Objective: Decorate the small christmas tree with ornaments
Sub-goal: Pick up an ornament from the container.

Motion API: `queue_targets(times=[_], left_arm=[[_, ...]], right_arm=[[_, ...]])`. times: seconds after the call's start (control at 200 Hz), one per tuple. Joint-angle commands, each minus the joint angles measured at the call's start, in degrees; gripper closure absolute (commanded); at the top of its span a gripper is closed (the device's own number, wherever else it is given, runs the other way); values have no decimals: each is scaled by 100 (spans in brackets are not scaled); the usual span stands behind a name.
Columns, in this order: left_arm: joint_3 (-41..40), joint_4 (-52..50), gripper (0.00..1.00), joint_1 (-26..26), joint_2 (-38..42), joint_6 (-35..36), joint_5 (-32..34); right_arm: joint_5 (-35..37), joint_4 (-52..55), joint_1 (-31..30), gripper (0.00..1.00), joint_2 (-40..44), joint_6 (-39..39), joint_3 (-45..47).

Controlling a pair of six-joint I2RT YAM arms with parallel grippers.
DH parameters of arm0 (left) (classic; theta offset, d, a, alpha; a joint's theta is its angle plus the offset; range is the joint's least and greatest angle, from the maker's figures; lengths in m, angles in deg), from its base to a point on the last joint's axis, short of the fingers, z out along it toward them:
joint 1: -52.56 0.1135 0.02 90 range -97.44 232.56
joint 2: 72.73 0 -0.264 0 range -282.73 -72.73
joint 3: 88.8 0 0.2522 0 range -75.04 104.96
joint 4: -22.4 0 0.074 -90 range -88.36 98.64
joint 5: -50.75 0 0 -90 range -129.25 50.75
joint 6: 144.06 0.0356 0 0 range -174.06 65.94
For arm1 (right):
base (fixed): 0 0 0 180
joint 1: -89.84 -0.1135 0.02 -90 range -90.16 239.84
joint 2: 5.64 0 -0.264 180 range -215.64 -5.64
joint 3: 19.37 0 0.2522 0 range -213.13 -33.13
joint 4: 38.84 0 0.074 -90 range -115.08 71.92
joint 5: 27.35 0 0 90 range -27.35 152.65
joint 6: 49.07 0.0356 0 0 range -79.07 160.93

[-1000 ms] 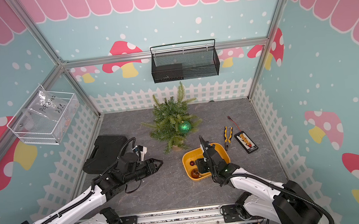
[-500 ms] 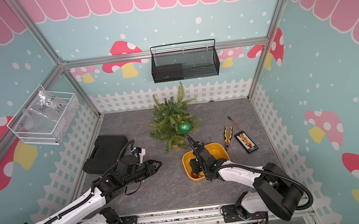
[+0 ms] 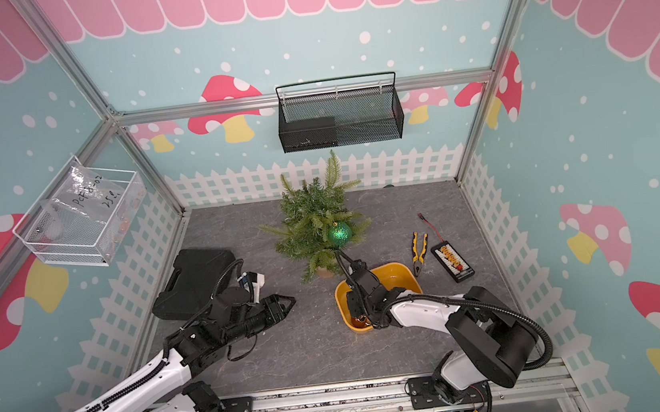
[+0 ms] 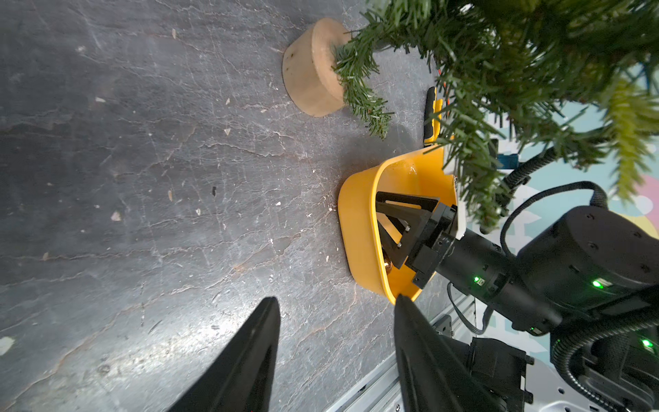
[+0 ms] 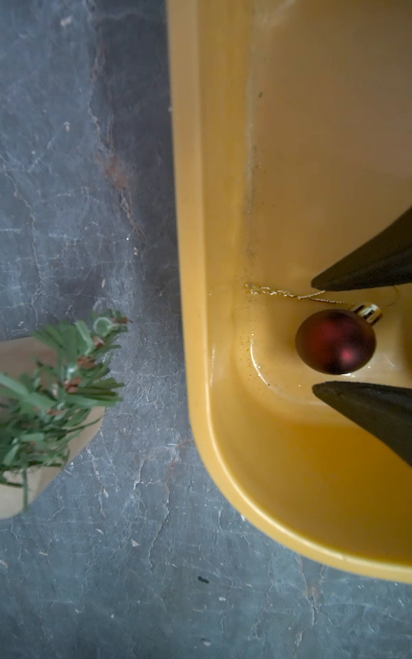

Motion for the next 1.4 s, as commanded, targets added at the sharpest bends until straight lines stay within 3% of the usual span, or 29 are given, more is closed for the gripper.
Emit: queue_targets(times=[0.0, 0.175, 0.265, 0.41, 0.7, 0.876, 1.001, 1.236, 1.396], left_arm=[[-121, -85, 46, -19, 135, -168, 148], [-162, -136, 46, -14, 249, -187, 187], [-163, -140, 46, -14, 268, -182, 208], [-97, -136, 46, -15, 242, -135, 216], [652, -184, 46, -18, 88, 217, 101], [1454, -170, 46, -14, -210, 603, -176], [1927, -20, 46, -13, -430, 791, -463], [2399, 261, 47, -9, -594, 898, -797], [2574, 316, 60, 345, -504, 775, -1086]], right_arm=[[267, -26, -54, 57, -114, 124, -114], [260, 34, -59, 59, -92, 124, -59], [242, 47, -59, 72, -36, 96, -14], [236, 144, -59, 73, 210, 90, 50], [-109, 1036, -32, 74, 2032, -151, -22], [-949, 1666, -23, 73, 3094, -356, -523], [-1101, 1887, -23, 74, 3489, -455, -1049], [-1162, 1902, -23, 73, 3480, -568, -1947], [-1331, 1899, -19, 73, 3061, -781, -2859]])
